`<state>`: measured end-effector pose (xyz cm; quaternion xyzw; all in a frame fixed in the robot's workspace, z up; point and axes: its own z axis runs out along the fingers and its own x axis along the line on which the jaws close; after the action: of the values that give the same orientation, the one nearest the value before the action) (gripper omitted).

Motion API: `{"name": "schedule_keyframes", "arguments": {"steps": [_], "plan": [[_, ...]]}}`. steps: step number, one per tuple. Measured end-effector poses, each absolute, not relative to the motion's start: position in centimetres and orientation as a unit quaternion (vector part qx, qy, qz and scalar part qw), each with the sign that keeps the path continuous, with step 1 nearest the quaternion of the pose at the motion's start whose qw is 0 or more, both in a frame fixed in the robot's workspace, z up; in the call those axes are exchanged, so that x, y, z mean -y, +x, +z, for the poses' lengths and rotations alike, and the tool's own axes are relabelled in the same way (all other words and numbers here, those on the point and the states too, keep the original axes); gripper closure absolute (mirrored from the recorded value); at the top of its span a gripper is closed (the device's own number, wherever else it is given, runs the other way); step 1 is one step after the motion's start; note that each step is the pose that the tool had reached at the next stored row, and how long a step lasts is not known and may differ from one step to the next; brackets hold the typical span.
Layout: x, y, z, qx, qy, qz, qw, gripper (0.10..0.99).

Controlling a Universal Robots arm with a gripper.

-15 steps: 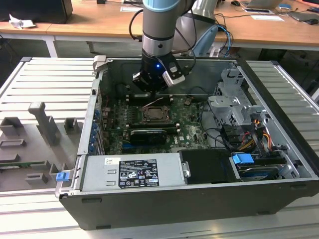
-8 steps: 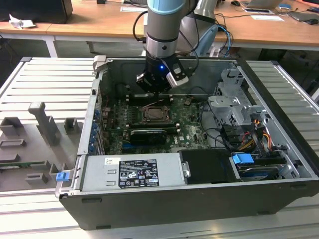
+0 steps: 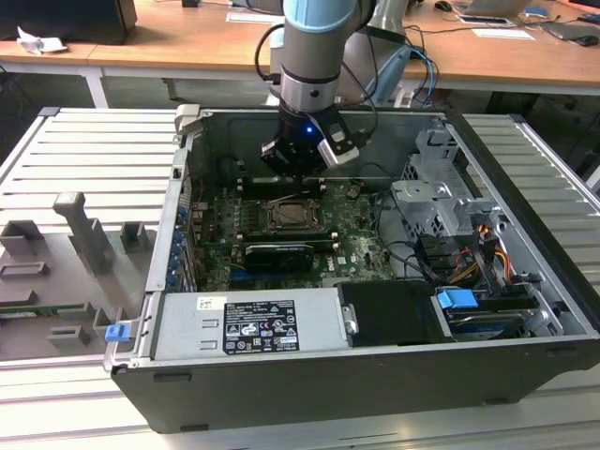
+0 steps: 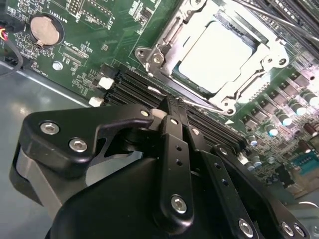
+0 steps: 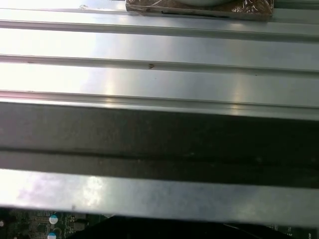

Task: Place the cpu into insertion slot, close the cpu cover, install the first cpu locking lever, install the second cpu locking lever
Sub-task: 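Install the first cpu locking lever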

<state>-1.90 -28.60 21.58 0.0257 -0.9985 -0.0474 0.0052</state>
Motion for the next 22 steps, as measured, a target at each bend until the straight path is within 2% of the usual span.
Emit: {"name": "schedule_keyframes", "arguments": {"steps": [22], "plan": [[28.6,-1.3,20.4,0.999,0.022,-0.047,0.005,0.98]]}}
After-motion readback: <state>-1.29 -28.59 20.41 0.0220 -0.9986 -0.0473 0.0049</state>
